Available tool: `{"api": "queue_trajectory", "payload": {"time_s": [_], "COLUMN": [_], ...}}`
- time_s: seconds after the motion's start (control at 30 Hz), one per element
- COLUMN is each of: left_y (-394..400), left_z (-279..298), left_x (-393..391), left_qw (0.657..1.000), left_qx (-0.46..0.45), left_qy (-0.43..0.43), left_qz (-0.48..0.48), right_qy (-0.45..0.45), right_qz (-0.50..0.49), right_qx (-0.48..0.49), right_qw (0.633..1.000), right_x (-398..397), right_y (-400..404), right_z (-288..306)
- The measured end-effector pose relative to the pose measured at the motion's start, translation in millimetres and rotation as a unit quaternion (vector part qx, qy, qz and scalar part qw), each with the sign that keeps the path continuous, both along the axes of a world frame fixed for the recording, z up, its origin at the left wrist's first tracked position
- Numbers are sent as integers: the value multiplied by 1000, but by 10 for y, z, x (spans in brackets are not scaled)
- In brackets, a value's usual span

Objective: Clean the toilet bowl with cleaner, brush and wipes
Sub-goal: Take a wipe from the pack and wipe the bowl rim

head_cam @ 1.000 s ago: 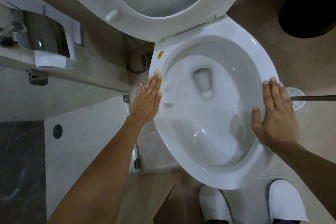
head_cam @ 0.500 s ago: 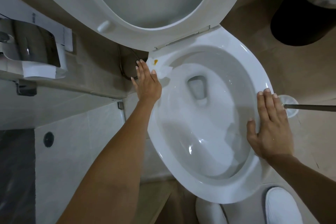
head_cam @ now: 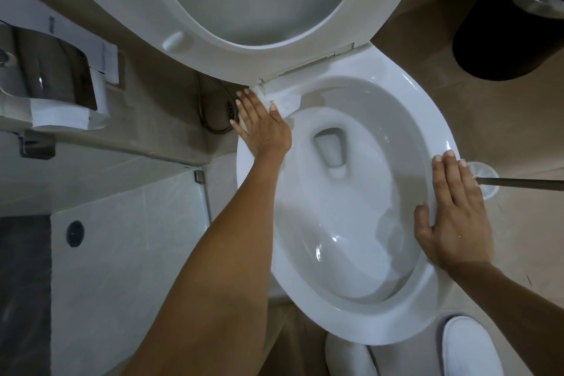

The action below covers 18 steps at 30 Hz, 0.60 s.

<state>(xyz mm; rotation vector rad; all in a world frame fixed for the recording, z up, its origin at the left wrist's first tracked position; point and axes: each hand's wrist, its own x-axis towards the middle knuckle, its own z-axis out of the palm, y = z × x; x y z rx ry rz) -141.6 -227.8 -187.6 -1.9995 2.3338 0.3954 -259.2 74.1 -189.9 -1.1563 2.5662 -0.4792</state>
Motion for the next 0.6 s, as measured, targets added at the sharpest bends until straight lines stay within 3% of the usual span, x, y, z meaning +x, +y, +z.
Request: {"api": "queue_trajectory", "payload": {"time_s": [0.27,0.6], "left_y": [84,61], "left_z": [-43,-97], "left_x": [264,350], "left_qw": [992,980], "left_qx": [-5,-69], "left_qy": [43,-7], "left_qz": [-119,-188], "right_qy": [-1,6], "right_qz": [2,1], "right_qx": [5,-11], "right_qw": [1000,1000], "right_x": [-6,-4], "right_y": [5,-9], "right_z": [6,1]}}
